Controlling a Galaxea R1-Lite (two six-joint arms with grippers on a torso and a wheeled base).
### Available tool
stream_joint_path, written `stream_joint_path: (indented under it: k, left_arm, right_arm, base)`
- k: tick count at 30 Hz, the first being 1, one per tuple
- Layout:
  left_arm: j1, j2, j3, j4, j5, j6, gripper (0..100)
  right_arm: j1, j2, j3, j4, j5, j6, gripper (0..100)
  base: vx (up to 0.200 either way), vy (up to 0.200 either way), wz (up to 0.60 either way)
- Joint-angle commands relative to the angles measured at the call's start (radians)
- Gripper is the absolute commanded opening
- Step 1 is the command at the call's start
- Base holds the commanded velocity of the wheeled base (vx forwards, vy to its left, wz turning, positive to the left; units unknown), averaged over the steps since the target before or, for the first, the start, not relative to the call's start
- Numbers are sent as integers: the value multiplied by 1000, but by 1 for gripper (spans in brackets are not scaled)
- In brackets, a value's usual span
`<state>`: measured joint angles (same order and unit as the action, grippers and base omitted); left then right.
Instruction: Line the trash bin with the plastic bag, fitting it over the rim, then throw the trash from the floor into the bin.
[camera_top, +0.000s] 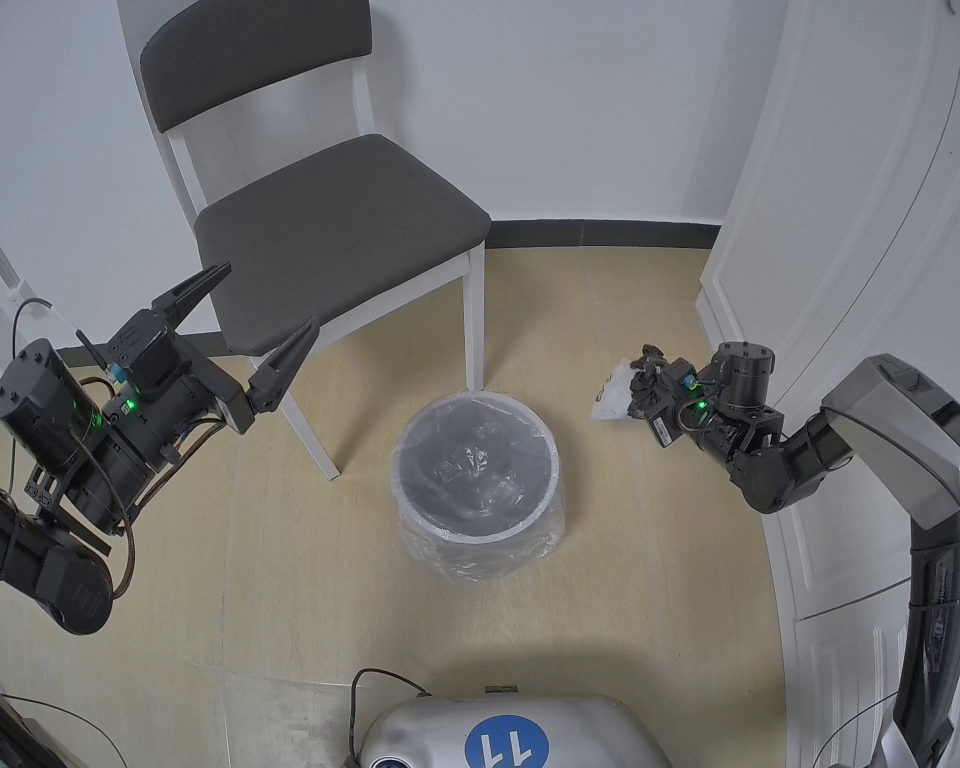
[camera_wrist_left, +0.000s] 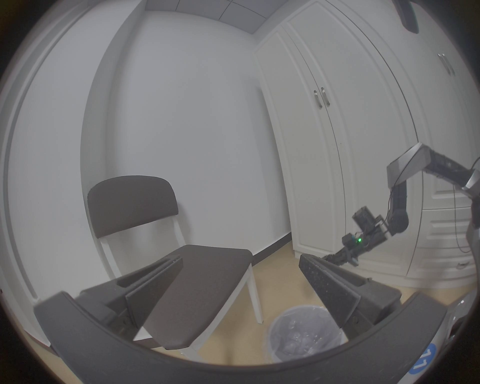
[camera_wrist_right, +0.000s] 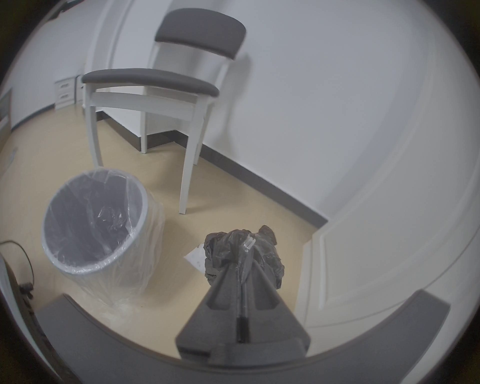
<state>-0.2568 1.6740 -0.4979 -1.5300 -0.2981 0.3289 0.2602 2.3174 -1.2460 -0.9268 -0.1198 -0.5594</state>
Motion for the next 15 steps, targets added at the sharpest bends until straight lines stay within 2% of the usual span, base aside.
stream_joint_path:
  k: [1,3,4,10,13,14,15]
  left_arm:
    - [54,9,-10,-1,0,16,100]
    - [67,9,-14,-1,0,19,100]
    - [91,12,-27,-1,0,24,100]
    - [142,13,-53,-1,0,21,100]
    - [159,13,-59,-1,-1,21,100]
    - [174,13,-67,-1,-1,19,100]
    - [174,13,-67,-1,-1,19,100]
  right_arm:
    - [30,-107,19,-7,29,-131,0]
    - [45,-119,20,-4,49,-165,0]
    - [80,-135,20,5,78,-215,0]
    - [200,-141,2,57,85,-376,0]
    - [226,-145,-18,105,88,-441,0]
    - [246,-145,-44,141,94,-490,0]
    - [246,-145,-44,141,94,-490,0]
  base:
    - [0,0,0]
    - [0,0,0]
    - [0,0,0]
    - [0,0,0]
    - [0,0,0]
    - [0,0,0]
    - [0,0,0]
